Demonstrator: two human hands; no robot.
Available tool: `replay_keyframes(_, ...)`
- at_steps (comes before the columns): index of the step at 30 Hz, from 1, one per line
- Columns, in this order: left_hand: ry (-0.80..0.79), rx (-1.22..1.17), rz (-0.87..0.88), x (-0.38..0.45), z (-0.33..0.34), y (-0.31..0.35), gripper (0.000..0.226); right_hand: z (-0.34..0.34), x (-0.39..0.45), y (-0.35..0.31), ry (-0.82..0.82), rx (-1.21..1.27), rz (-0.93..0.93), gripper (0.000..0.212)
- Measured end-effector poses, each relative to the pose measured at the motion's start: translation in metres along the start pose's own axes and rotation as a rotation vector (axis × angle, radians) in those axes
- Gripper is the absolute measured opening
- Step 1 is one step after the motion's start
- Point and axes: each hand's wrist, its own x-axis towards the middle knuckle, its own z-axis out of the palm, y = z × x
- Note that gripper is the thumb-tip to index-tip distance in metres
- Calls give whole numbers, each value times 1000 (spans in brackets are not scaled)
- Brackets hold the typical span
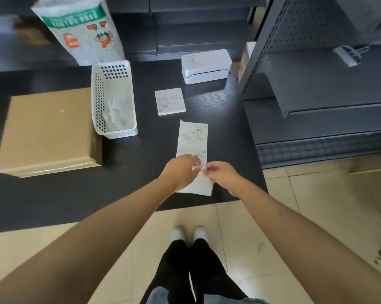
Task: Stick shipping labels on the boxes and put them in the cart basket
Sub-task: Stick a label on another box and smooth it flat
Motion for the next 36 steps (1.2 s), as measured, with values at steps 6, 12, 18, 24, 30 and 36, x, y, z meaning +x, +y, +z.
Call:
replay_keyframes(6,39,105,71,6,-6,4,30,-6,2,1,30,-178,-136,8)
replay_keyframes(12,26,297,141,13,-9,9,29,-11,4,3,45,-348,-213,12)
replay_keyframes(18,29,329,152,18,-6,13,26,-15,6,4,57,-404,-251,15)
replay_keyframes(24,28,266,116,21,-8,10,26,-22,6,12,95,-387,-242,8)
replay_keyframes(30,-19,143,92,21,-5,16,26,-22,7,13,55,-367,-266,13)
replay_keyframes(36,-17,182,120,23,-6,18,29,-21,12,15,90,-484,-254,14)
